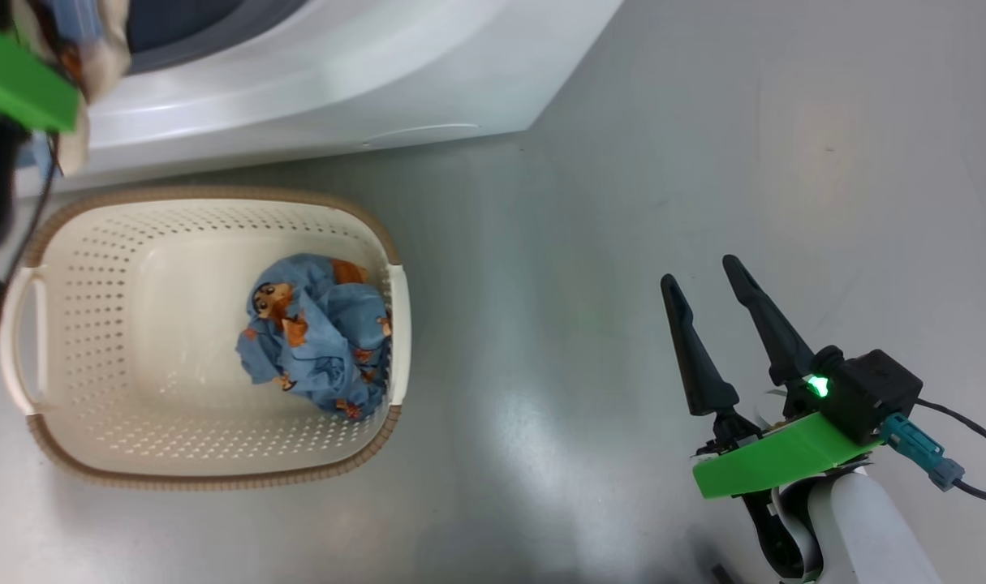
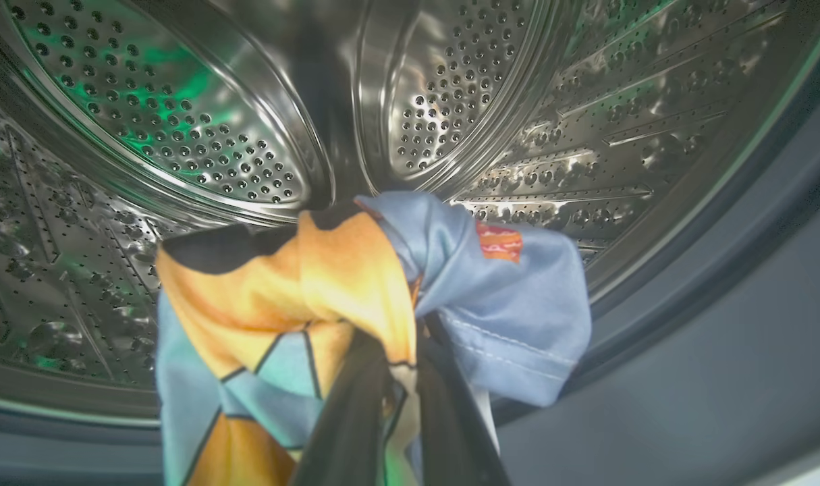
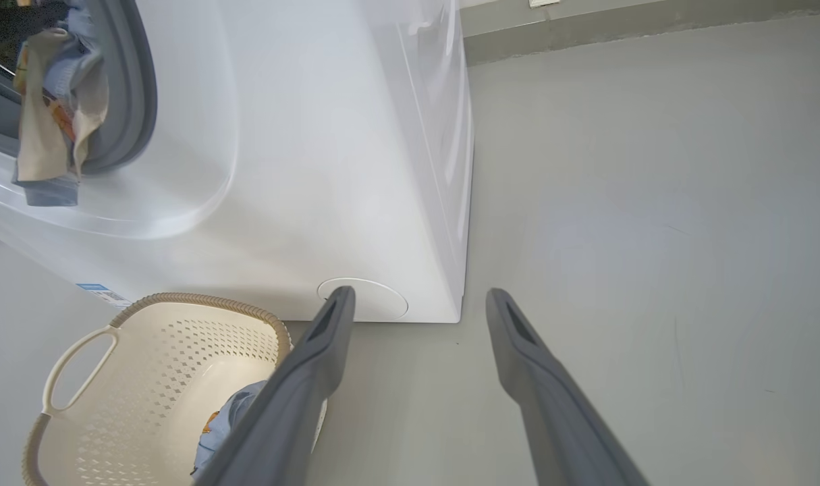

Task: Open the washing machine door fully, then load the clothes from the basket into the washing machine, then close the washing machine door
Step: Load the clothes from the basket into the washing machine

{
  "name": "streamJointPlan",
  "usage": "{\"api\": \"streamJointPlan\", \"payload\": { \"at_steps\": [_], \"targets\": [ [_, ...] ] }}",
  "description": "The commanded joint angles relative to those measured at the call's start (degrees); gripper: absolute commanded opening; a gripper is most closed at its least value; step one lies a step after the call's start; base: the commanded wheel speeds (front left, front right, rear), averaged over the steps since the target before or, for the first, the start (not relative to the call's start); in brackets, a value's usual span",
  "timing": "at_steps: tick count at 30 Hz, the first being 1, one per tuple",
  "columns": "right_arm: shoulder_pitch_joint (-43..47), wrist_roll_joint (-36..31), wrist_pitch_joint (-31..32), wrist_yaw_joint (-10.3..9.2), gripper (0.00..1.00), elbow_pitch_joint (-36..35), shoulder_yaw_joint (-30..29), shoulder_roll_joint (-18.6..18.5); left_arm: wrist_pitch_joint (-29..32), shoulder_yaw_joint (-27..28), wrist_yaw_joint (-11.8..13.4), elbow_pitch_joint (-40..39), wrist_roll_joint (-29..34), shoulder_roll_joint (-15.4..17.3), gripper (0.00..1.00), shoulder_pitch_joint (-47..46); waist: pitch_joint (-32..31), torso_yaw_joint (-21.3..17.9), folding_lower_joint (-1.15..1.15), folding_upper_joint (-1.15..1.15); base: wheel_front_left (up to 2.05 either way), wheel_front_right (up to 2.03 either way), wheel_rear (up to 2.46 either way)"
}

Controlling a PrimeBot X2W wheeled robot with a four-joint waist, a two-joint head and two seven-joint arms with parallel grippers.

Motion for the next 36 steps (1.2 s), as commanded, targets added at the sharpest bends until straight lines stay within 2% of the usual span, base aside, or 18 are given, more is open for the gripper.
{"api": "streamJointPlan", "payload": {
  "at_steps": [1, 11, 17, 24, 29, 36],
  "targets": [
    [0.2, 0.7, -0.7, 0.52, 1.0, -1.0, 1.8, 0.3, 0.9, 1.3, 0.3, -0.2, 0.6, 3.0, 0.0, -2.6, 0.5, -0.8, 0.0, 0.0, 0.0, 0.0, 0.0],
    [0.4, 1.9, -0.7, 0.52, 1.0, -1.0, 3.4, 0.3, 5.6, -0.4, -0.3, 8.6, 1.3, 2.8, 0.0, -13.0, 2.1, -3.5, 0.0, 0.0, 0.0, 0.0, 0.0],
    [1.6, 2.5, -0.7, 0.52, 1.0, -0.9, 4.2, 0.3, 6.2, -1.5, -0.5, 13.4, 3.1, 3.9, 0.0, -19.0, 3.2, -4.8, 0.0, 0.0, 0.0, 0.0, 0.0],
    [2.4, 2.9, -0.7, 0.52, 1.0, -1.7, 5.2, 0.3, -0.6, -3.6, -1.4, 15.6, 7.0, 6.0, 0.0, -25.7, 5.3, -5.9, 0.0, 0.0, 0.0, 0.0, 0.0],
    [2.3, 3.2, -0.7, 0.52, 1.0, -2.2, 5.5, 0.3, -5.2, -5.0, -2.0, 18.2, 7.0, 6.3, 0.0, -27.8, 6.8, -6.5, 0.0, 0.0, 0.0, 0.0, 0.0],
    [2.3, 3.3, -0.7, 0.52, 1.0, -1.9, 6.2, 0.3, -3.5, -6.6, -2.2, 23.7, 4.2, 6.2, 0.0, -27.6, 7.1, -6.8, 0.0, 0.0, 0.0, 0.0, 0.0]
  ]
}}
